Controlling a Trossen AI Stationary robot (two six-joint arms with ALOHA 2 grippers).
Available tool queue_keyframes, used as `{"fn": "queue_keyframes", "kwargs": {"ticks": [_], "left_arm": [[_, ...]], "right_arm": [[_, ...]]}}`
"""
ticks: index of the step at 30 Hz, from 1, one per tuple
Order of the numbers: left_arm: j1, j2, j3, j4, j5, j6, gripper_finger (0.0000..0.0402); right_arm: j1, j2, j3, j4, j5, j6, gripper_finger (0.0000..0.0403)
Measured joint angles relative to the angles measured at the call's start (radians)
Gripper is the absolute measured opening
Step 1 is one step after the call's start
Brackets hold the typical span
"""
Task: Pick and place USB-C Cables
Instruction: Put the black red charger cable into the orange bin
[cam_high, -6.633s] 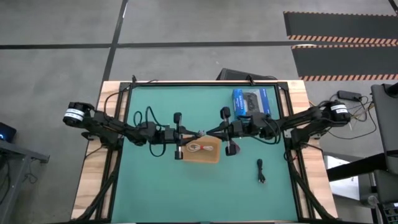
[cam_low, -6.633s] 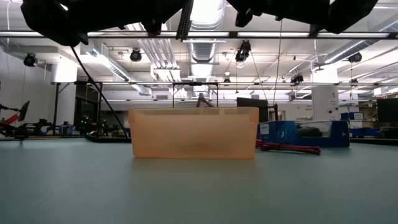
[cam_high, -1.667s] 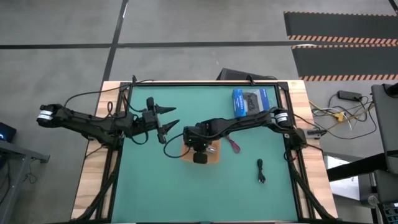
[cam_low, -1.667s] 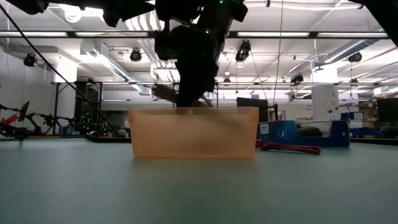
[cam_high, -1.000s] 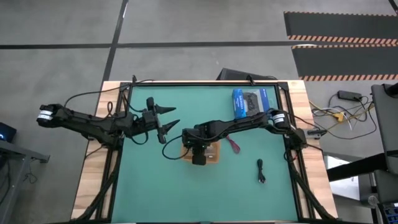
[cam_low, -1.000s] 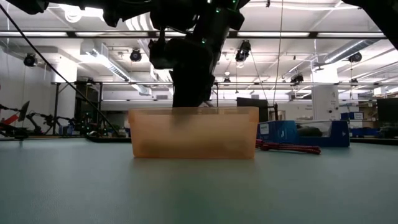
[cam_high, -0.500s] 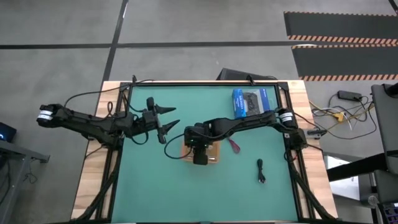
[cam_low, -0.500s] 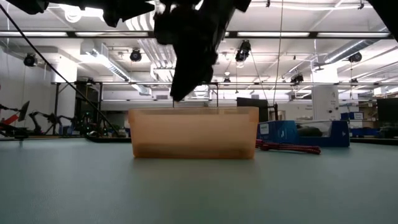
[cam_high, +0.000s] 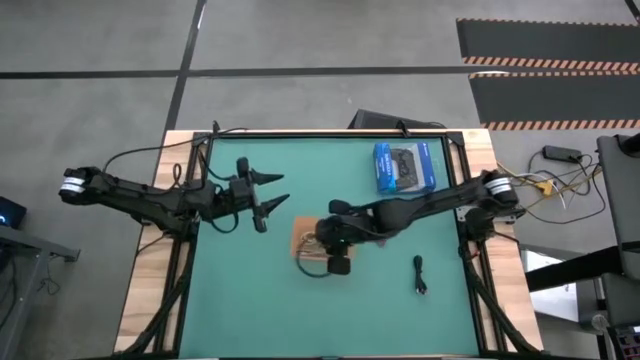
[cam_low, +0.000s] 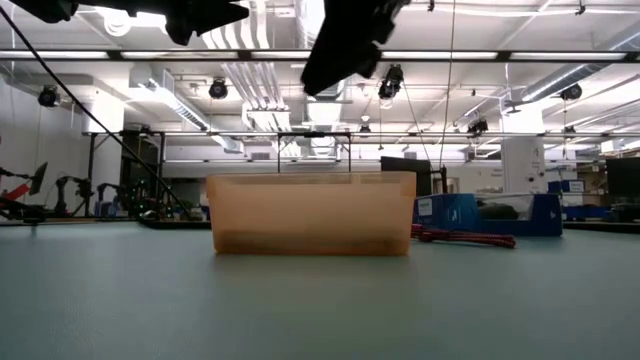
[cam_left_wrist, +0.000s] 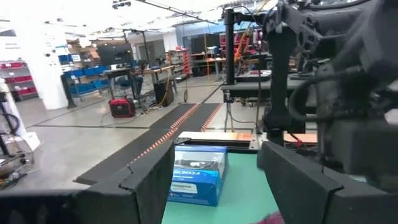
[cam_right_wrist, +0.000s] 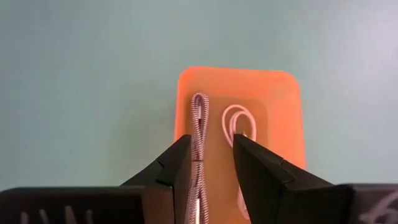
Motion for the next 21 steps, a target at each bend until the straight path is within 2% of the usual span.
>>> {"fn": "queue_keyframes", "kwargs": {"ticks": [7,14,21], "left_arm": [[-0.001,0.000,0.000,0.000,0.021,-0.025,0.0226],[-0.003,0.024,0.001,-0.002,0.021,-0.052,0.0226],[-0.006,0.050,0.005,-0.006,0.022,-0.076,0.0226]], "right_arm": [[0.036,-0.182,-0.273,0.248,0.110,0.032,0.0111],[0.039,-0.344,-0.527,0.530,0.140,0.036,0.0107],[0.048,-0.458,-0.708,0.587,0.232,0.080,0.0109]]}}
